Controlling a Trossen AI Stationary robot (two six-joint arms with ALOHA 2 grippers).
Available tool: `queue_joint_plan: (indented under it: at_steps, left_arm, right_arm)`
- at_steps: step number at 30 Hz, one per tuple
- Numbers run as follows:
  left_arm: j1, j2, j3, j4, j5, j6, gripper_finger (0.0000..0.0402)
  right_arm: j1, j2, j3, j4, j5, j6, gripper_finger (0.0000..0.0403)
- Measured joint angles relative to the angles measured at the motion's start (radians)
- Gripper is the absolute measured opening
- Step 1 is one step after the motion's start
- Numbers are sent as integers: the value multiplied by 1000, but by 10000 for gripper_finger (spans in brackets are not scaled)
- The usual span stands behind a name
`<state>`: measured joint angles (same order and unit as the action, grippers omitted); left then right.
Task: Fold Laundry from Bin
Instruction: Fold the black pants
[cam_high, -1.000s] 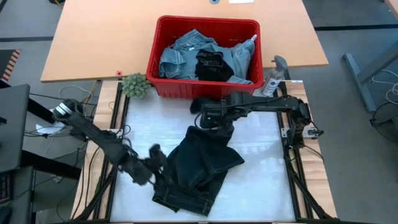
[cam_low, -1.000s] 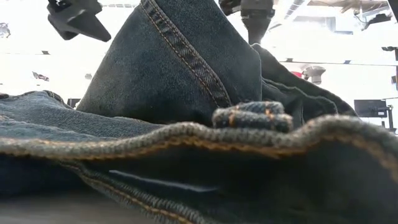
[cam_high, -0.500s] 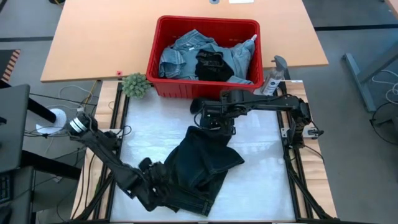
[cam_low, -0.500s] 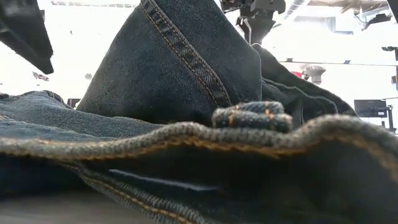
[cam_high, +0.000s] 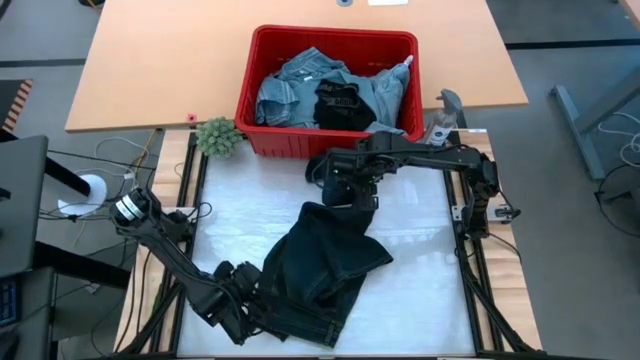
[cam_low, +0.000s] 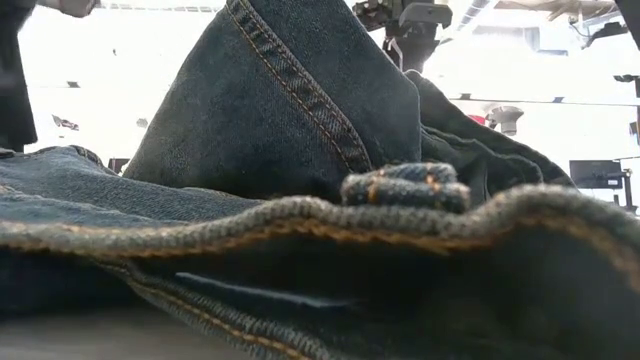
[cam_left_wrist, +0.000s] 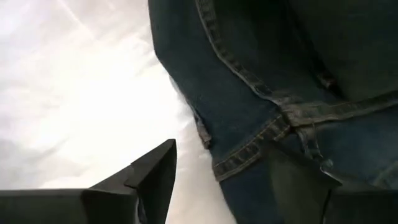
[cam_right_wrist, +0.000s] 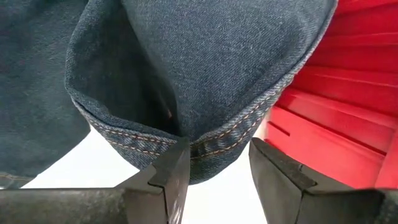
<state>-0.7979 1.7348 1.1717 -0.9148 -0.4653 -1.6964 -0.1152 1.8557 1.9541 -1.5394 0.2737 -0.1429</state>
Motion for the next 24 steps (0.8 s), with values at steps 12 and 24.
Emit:
queue_joint_plan:
  at_steps: [12,24]
  left_arm:
    - [31,-1,-120,408,72,118,134]
    - [-78,-136,-121,78,282,29,3]
  right_arm:
    - [-5,-3,0,-26,-18,-34,189]
    - [27,-143,0,-32,-70,-97,189]
